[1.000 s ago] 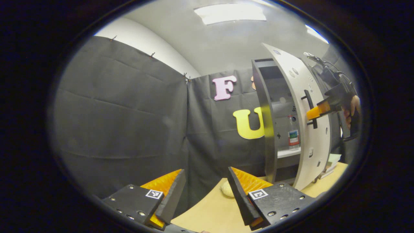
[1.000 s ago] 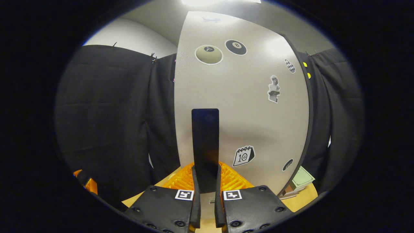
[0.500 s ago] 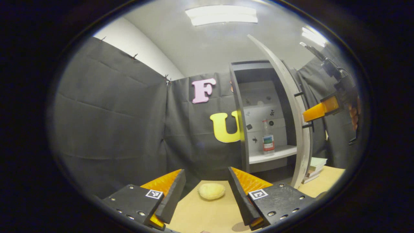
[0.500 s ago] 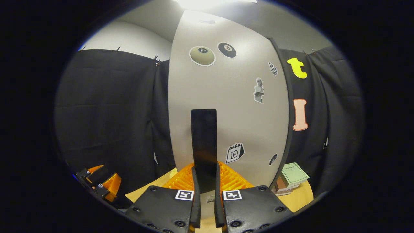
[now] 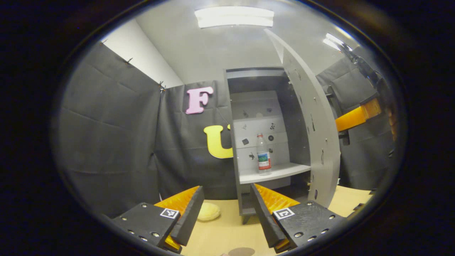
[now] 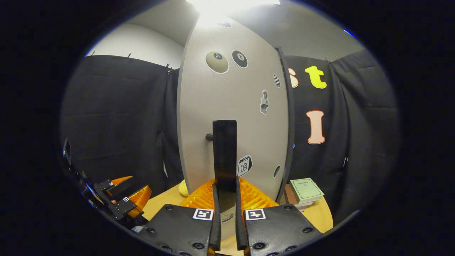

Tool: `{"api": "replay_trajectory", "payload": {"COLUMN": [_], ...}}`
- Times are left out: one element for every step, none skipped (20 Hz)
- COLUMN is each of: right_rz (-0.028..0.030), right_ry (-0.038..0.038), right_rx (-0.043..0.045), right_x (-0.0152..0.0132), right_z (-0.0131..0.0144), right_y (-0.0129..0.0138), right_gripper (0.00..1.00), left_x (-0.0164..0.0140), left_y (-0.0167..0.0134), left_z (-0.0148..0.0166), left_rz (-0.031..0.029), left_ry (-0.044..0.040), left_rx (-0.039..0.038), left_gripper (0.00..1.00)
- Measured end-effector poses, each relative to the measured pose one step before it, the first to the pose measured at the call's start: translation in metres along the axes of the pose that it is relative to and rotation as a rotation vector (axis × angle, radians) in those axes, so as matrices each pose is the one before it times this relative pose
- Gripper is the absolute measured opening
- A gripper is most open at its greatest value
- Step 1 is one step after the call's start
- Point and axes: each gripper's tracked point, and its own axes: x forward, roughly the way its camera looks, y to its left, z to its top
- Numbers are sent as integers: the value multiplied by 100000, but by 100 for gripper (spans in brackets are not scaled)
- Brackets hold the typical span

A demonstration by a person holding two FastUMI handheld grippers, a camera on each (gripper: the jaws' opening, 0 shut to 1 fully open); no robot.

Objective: Open the cabinet door with the right hand, grasp the bottle in the cabinet with the left hand and place it on the coaster, then close the cabinet door with the right hand.

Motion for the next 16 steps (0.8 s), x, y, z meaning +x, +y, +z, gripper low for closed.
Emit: {"api": "replay_trajectory", "payload": {"right_rz": [-941,-913,-884,-831,-619,-798,-666,-1291,-1566,-1542,-1171,-1022,-1021,-960,-1408,-1360], "right_ry": [-303,-580,-277,-61,10,-19,-161,-255,-773,-1038,-690,-370,-419,-302,-244,-243], "right_rx": [-1341,-1433,-541,212,663,473,-222,-514,-740,-619,-135,312,738,710,690,538], "right_x": [-208,-359,-387,-353,-346,-464,-147,-38,-430,26,-99,-54,-95,212,192,192], "right_z": [-3,16,61,-54,39,-16,-33,-91,115,162,202,89,202,-112,9,-40], "right_y": [-405,-340,-444,-475,-464,-310,-364,-349,-524,-511,-415,-250,-384,-455,-536,-461], "right_gripper": [15,18,14,18,14,14,14,18,14,18,18,18,18,14,14,17], "left_x": [42,99,-1,-15,-136,2,60,-57,14,114,-154,-27,-146,-103,-218,-172], "left_y": [-904,-855,-706,-858,-841,-723,-743,-627,-682,-621,-612,-641,-642,-431,-421,-397], "left_z": [74,123,272,246,131,13,174,-46,108,-34,104,153,200,242,363,137], "left_rz": [-1104,-1032,-790,-868,-736,-640,-520,-540,-371,-238,-130,-311,-499,-193,241,95], "left_ry": [-105,-149,-291,-145,-87,-53,-163,40,-23,178,193,-22,-281,-449,-569,-362], "left_rx": [-281,-276,-173,-52,-21,-38,-113,-119,8,220,237,138,256,821,1425,1203], "left_gripper": [78,78,78,78,78,78,78,78,78,78,78,78,78,78,78,78]}}
